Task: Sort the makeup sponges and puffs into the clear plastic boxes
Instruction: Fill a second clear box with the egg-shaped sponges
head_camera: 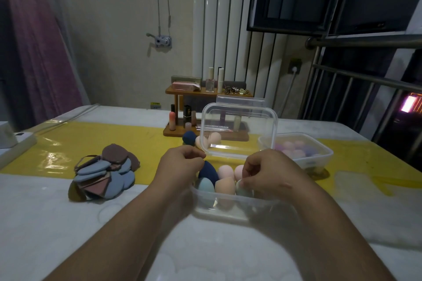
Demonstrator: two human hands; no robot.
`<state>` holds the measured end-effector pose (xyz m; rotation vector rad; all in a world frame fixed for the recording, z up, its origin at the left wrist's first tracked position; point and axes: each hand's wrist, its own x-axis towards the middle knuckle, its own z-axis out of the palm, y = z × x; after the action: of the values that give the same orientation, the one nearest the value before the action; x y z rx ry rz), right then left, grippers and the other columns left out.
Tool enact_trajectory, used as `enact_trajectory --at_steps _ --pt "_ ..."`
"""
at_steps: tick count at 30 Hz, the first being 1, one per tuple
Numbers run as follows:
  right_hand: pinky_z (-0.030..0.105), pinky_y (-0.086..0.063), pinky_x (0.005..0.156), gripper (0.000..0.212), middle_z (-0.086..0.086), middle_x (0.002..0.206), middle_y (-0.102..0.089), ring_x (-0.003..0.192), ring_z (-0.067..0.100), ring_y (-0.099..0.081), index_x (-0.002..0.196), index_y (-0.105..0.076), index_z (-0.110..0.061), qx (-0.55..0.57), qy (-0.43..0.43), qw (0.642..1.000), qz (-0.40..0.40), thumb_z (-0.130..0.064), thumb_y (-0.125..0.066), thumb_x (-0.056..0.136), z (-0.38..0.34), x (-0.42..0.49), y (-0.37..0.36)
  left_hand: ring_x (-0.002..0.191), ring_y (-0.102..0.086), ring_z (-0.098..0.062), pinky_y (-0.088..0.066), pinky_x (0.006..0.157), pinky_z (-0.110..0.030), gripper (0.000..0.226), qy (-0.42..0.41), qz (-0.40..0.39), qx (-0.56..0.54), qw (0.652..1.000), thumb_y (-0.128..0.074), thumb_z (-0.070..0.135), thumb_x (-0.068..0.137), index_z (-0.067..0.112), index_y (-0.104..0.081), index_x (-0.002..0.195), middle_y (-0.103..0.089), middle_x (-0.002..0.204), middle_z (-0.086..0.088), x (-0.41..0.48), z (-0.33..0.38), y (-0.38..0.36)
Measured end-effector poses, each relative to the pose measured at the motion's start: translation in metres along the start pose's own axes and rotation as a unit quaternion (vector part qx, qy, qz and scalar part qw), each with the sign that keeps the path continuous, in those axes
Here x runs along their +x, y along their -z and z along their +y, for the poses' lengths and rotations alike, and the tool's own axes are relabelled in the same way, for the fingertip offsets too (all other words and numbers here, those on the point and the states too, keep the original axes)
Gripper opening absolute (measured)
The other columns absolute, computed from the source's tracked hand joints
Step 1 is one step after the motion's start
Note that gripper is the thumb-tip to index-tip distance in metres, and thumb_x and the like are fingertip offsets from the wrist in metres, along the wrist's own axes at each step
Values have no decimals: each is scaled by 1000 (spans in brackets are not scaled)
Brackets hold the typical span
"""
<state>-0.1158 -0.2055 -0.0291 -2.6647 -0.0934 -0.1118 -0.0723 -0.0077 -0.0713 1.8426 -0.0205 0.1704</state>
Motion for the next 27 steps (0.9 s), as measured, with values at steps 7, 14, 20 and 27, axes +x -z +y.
enact_trajectory --at_steps 7,14,20,27 --pt "24 -46 61 21 -8 73 -67 73 8 -61 64 -65 -34 59 36 997 44 -28 -69 84 4 3 -4 65 -54 -14 -44 60 -29 22 -29 -13 46 998 -59 5 80 23 -70 78 -66 78 2 2 1 7" --pt "26 -46 64 24 -11 70 -66 71 5 -58 67 -66 -32 121 57 982 133 -18 -66 85 7 6 -4 58 -51 -18 -41 56 -31 18 -22 0 54 998 -57 3 76 17 -66 70 -60 63 1 8 -1 16" --pt "23 -39 61 24 -12 66 -62 68 4 -55 65 -62 -32 148 40 969 192 -18 -66 85 12 14 -15 57 -43 -24 -34 53 -30 15 8 47 105 993 -49 0 75 9 -55 64 -52 61 -7 19 -3 35" --pt "24 -41 60 18 -11 78 -60 74 10 -56 89 -64 -28 173 7 969 175 -11 -58 89 9 20 -31 59 -41 -27 -33 55 -30 17 28 93 116 988 -47 -2 75 8 -56 64 -51 60 -8 28 -9 61"
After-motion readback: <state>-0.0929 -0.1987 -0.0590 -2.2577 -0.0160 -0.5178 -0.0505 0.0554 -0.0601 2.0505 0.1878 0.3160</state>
